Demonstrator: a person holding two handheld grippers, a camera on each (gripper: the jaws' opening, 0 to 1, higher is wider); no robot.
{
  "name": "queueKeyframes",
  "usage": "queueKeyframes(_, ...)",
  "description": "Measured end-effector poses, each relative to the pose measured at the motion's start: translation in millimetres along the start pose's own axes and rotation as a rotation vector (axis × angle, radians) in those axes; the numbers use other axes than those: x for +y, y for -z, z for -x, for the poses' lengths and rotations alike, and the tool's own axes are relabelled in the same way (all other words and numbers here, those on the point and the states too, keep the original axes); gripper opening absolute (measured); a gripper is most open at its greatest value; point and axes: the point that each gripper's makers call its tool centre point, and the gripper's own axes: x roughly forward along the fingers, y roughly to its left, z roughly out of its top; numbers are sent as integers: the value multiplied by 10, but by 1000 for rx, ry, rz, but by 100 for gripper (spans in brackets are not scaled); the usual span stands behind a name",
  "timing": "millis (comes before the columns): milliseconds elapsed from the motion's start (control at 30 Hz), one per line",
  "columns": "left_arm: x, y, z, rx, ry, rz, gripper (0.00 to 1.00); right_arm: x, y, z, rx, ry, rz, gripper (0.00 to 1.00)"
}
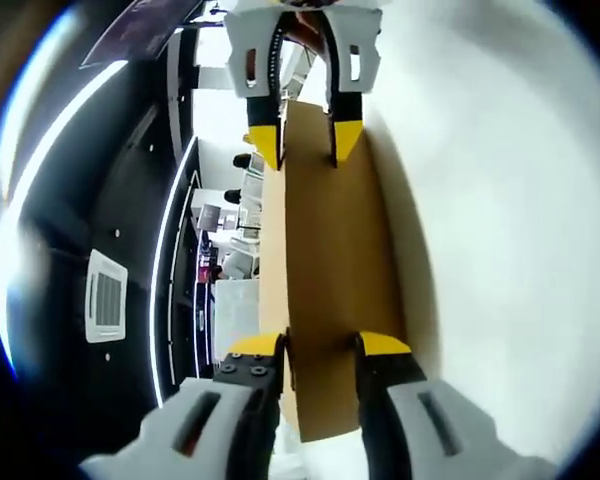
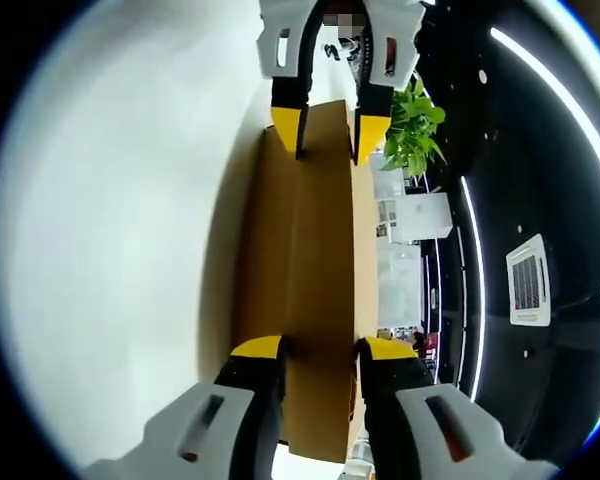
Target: Operate the shoe box by opening the lid, removing the specified soft item, and placing it in the target area until the item is outside and the box remains undamaged.
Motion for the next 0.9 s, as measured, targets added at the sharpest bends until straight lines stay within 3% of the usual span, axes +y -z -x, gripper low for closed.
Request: queueKeyframes(900,1,-13,8,-9,38,7,28,9,3,31,-24,-51,-41,28)
